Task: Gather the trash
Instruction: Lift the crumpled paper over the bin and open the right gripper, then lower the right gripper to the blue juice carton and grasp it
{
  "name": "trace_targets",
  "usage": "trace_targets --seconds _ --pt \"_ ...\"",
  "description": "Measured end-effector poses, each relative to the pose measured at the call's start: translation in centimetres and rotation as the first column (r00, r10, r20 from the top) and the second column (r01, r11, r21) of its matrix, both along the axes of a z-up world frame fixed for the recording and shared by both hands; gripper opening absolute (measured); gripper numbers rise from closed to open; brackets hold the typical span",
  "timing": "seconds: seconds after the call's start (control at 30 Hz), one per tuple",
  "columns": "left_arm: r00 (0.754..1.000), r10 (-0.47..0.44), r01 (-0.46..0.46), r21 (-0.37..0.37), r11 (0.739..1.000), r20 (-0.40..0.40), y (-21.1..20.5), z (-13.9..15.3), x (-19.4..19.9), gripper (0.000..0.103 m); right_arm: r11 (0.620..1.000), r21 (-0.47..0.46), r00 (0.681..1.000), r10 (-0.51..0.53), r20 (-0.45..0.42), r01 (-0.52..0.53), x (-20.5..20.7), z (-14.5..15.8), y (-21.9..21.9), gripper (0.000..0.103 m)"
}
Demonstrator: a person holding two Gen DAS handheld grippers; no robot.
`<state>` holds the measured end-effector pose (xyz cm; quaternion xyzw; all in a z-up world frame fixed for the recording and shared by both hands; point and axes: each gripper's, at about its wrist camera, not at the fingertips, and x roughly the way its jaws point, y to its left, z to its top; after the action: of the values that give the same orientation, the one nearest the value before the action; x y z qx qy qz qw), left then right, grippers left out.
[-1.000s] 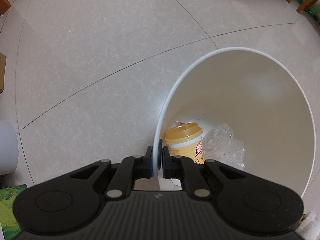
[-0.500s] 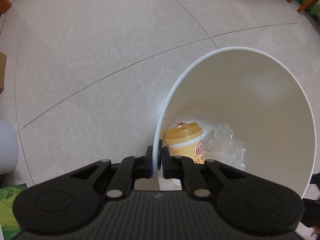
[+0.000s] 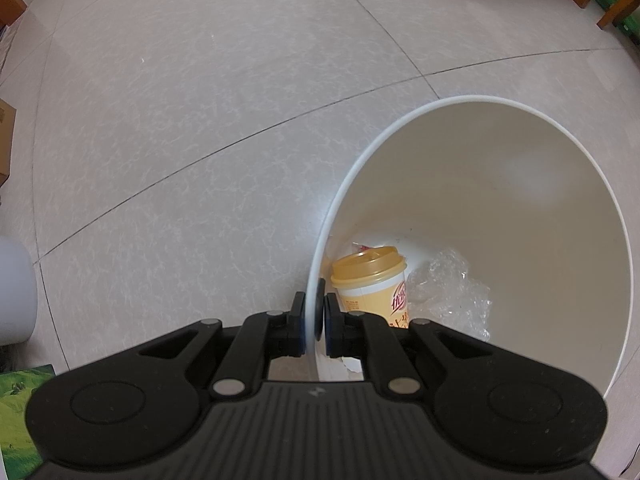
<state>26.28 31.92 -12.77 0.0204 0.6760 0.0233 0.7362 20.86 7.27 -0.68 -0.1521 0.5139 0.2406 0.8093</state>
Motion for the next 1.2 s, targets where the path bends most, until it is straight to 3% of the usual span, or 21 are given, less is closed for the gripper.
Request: trace_targets --seconds 0.33,0.5,0.53,0.77,1.2 --pt "1.000 -0.008 0.008 0.004 1.000 0.000 -0.1 0.1 0.0 0.006 0.992 0.105 0.997 0.071 0.043 -0.075 1.2 2.4 5.6 0.057" --pt "1.000 -0.003 0.003 -0.001 1.000 -0.002 0.0 0.1 0.0 0.006 0.988 0.124 0.995 0.085 0.059 -0.092 1.0 2.6 7.0 0.085" --pt "1.000 -0.003 0.003 -0.001 1.000 -0.002 0.0 0.1 0.0 0.006 0.988 0.121 0.994 0.088 0.064 -0.096 0.9 2.8 7.0 0.086" --pt "1.000 -0.001 0.001 -0.002 1.000 -0.003 0.1 0.1 0.0 0.006 0.992 0.110 0.997 0.048 0.062 -0.054 1.3 2.3 5.1 0.086" --pt "1.000 -0.002 0.002 0.000 1.000 -0.003 0.0 0.0 0.1 0.006 0.989 0.117 0.992 -0.103 0.067 0.095 2.1 -0.1 -2.5 0.087"
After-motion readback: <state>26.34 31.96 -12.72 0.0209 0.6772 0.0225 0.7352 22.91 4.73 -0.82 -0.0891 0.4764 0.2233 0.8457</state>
